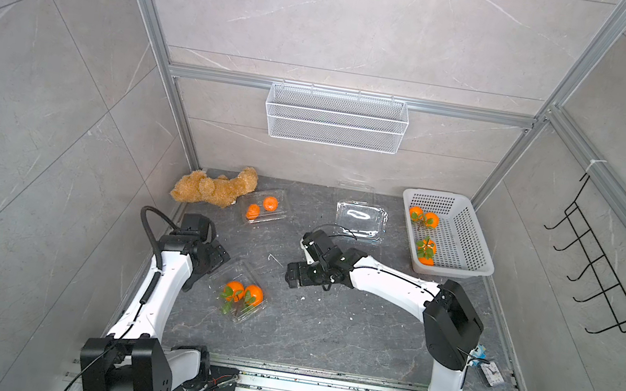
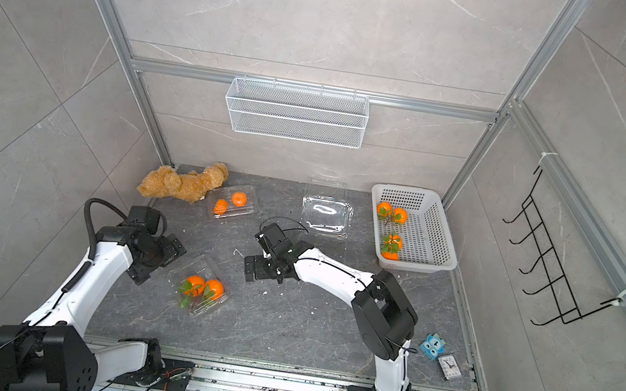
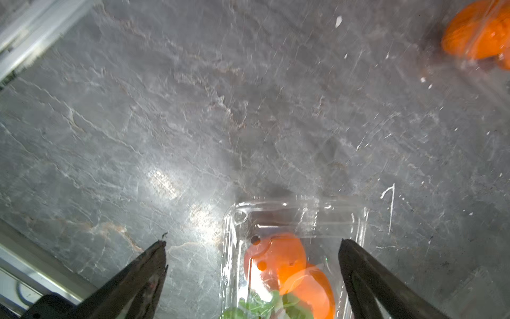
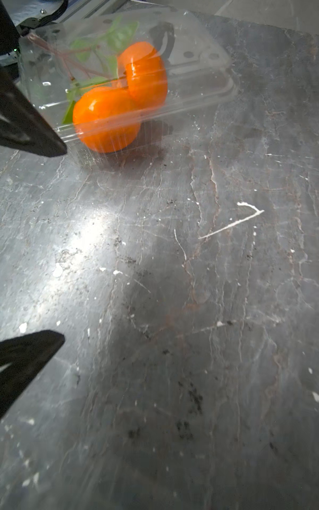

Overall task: Take oranges out of containers
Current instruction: Move the packing box to the center of the board.

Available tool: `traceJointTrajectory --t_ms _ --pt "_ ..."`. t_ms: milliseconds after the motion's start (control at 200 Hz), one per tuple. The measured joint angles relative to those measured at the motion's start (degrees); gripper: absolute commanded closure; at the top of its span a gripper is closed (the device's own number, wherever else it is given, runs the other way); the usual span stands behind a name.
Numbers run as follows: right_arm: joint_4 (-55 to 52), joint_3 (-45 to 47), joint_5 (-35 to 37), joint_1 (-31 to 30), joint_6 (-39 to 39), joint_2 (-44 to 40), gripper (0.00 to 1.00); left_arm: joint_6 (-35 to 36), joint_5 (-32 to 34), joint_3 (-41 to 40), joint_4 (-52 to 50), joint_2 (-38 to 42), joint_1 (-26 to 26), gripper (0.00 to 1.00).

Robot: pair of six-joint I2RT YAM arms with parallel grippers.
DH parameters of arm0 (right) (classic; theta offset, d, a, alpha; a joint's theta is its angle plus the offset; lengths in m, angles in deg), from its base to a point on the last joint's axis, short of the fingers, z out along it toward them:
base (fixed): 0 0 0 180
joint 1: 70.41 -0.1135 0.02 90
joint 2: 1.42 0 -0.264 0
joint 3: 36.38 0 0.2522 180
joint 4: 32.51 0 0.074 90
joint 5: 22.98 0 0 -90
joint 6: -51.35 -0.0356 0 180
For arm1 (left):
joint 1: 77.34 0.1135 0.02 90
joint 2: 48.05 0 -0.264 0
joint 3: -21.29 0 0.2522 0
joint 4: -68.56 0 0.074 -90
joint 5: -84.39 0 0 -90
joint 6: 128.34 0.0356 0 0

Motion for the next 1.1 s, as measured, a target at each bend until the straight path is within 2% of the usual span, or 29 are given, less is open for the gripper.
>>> traceJointTrajectory --t_ms 215,359,713,923,1097 --pt "1.03 -0.17 -0.15 -0.55 -0.50 1.14 0.00 -4.98 -11.10 -9.44 5.62 0.63 -0.63 0.00" --pt "1.11 -0.17 -0.13 -0.57 -0.57 1.14 0.00 -9.31 -14.88 -11.54 9.64 0.79 -5.62 0.00" --pt "0.26 -0.17 -0.15 2.10 -1.84 1.14 0.00 -20.39 -15.93 -11.54 19.04 -1.99 -23.50 0.01" --pt "-1.01 -0.17 -0.15 6.12 -2.93 0.92 0.00 -26.16 -15.93 -11.69 24.98 -3.76 -28.85 0.01" --pt "-2.12 -0.15 -0.15 10.19 -3.32 -1.27 0.00 -29.64 -15.61 -11.08 29.94 -8.46 -34.21 0.00"
